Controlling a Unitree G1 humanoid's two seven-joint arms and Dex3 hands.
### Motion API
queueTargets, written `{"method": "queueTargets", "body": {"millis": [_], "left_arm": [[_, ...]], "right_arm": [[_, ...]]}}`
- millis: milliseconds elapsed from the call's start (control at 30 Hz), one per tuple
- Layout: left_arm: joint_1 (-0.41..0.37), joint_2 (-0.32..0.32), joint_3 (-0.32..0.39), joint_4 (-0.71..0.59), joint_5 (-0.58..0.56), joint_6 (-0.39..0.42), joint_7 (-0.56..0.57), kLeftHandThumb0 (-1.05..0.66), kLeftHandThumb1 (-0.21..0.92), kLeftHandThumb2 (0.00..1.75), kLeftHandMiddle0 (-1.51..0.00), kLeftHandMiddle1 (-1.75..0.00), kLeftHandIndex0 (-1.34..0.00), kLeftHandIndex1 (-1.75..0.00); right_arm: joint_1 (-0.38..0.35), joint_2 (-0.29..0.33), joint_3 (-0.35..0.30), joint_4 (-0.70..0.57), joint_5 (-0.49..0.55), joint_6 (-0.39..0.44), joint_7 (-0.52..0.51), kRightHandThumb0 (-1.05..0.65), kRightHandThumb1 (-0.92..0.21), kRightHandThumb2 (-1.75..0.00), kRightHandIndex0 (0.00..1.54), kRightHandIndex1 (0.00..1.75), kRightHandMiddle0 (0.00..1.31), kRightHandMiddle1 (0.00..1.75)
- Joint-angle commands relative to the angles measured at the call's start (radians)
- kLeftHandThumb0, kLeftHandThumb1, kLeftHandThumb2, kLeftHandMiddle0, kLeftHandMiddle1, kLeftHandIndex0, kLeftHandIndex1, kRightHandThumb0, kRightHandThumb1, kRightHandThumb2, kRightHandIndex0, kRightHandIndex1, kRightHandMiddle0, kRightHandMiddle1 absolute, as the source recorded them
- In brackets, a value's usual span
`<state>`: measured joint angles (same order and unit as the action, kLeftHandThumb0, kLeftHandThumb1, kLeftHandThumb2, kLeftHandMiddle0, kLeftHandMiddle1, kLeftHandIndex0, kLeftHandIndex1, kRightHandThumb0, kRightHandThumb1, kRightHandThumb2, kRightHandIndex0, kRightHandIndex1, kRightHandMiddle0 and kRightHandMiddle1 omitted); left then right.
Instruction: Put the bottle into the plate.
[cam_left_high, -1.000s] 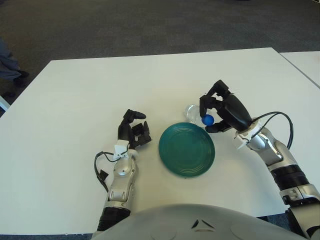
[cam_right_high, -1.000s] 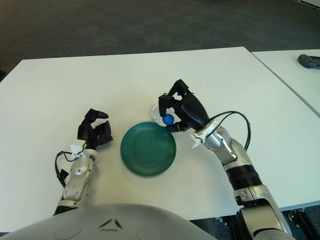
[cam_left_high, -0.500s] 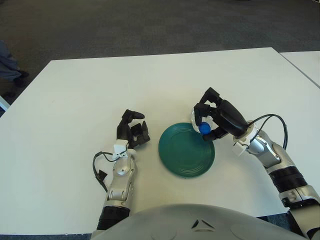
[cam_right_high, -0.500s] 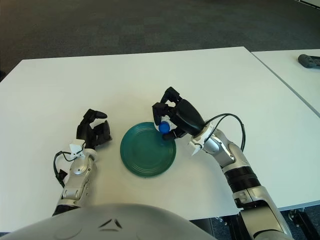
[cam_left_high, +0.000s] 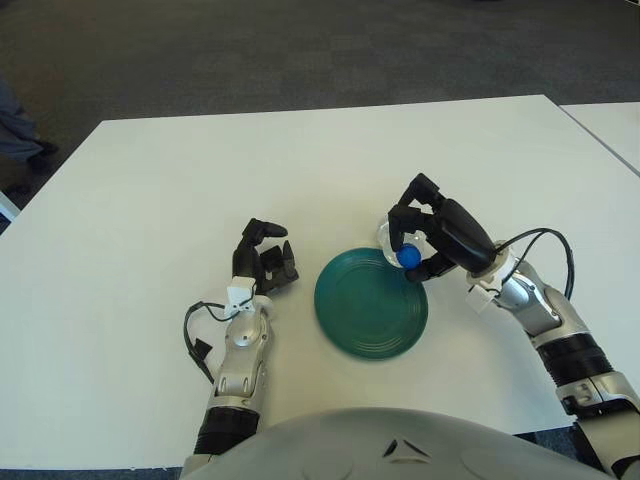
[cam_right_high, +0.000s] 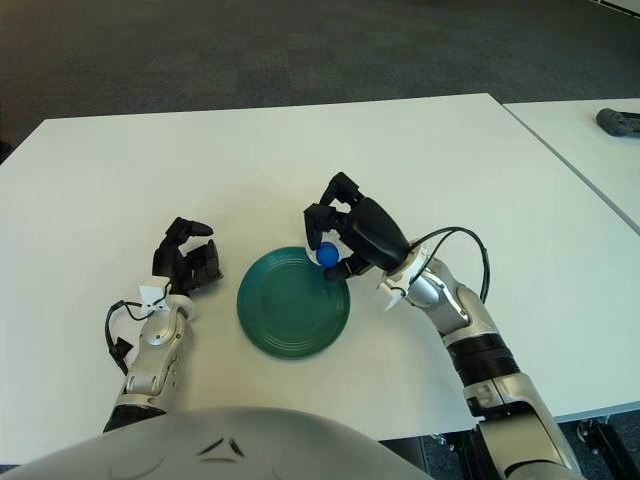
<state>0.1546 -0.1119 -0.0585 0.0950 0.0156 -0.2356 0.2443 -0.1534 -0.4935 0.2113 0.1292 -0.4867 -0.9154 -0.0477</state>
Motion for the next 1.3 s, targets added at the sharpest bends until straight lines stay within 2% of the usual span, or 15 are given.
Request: {"method": "queueTargets", "body": {"millis": [0,100,400,700,1000,1267], "left_arm": [[-0.027,-0.033,0.007,0.014,-0.001,-0.015,0.006,-0.47,0.36,1.27,-1.29,-1.75,-0.59,-1.75],[-0.03,-0.033,0.008,0.018,-0.002,-0.016,0.006,-0.47,0.36,1.27,-1.29,-1.75,-0.59,-1.75],[-0.035,-0.033,0.006,0.027,-0.007,-0.026,-0.001,-0.47,0.35,1.27,-1.29,-1.75,-0.59,-1.75],[-0.05,-0.037,0.005,0.053,-0.006,-0.043,0.002,-0.47,0.37,1.25,-1.29,-1.75,-0.58,-1.75],[-0.057,-0.046,-0.001,0.06,0.005,-0.038,0.021,-0.47,0.37,1.25,-1.29,-1.75,-0.58,-1.75],[-0.059,-0.049,-0.008,0.065,0.002,-0.041,0.021,-0.47,0.37,1.25,-1.29,-1.75,-0.57,-1.75]], "right_arm": [[0.014,-0.015,0.004,-0.045,0.065,-0.016,0.044,-0.2,-0.14,-1.57,1.3,1.75,1.11,1.75],[0.02,-0.016,-0.001,-0.052,0.074,-0.027,0.066,-0.23,-0.18,-1.51,1.29,1.75,1.1,1.75],[0.015,-0.02,0.004,-0.02,0.048,-0.126,0.096,-0.31,-0.3,-1.36,1.3,1.75,1.1,1.75],[-0.003,-0.001,0.015,0.04,-0.001,-0.22,0.093,-0.41,-0.49,-1.13,1.32,1.75,1.07,1.75],[-0.005,-0.004,0.036,0.055,-0.004,-0.265,0.119,-0.44,-0.65,-0.94,1.29,1.75,1.02,1.75],[-0.026,0.025,0.013,0.087,-0.067,-0.252,0.093,-0.45,-0.7,-0.88,1.28,1.75,1.0,1.75]]}}
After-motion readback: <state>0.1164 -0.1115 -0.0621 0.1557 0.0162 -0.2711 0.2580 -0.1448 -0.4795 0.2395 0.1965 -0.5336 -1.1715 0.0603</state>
